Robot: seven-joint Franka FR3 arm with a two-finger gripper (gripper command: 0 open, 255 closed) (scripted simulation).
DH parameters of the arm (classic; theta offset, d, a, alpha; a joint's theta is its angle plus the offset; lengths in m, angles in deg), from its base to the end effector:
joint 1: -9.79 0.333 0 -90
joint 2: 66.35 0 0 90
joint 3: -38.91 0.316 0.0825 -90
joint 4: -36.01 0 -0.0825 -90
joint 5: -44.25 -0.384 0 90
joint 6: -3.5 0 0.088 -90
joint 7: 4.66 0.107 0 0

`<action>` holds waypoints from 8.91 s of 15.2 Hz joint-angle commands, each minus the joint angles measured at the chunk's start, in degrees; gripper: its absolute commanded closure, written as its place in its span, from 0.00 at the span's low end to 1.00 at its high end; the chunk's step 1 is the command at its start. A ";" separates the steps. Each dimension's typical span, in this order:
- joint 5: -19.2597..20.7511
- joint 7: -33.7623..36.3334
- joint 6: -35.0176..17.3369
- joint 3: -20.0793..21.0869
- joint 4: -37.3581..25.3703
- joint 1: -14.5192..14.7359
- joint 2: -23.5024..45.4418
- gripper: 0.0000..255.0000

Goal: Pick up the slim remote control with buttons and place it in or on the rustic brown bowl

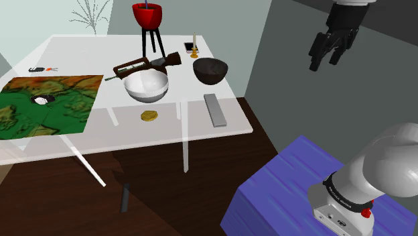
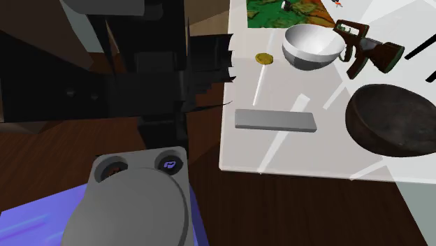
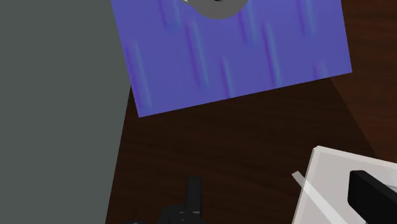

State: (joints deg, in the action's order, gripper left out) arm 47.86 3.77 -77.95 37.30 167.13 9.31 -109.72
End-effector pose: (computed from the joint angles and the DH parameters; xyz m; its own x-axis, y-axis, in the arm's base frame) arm 0.2987 -0.0213 0.6008 0.9780 -0.1819 -0.1022 -0.1765 -0.9825 0.0593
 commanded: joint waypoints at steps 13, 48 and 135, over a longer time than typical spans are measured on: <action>-4.80 9.66 -21.43 6.88 4.02 2.42 14.94 0.00; 0.77 25.70 -49.75 13.79 -9.67 5.50 53.55 1.00; 2.03 11.09 -18.91 8.59 -69.74 -0.66 82.46 0.00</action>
State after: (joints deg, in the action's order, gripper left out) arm 49.89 14.86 -96.85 45.89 97.38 8.65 -27.26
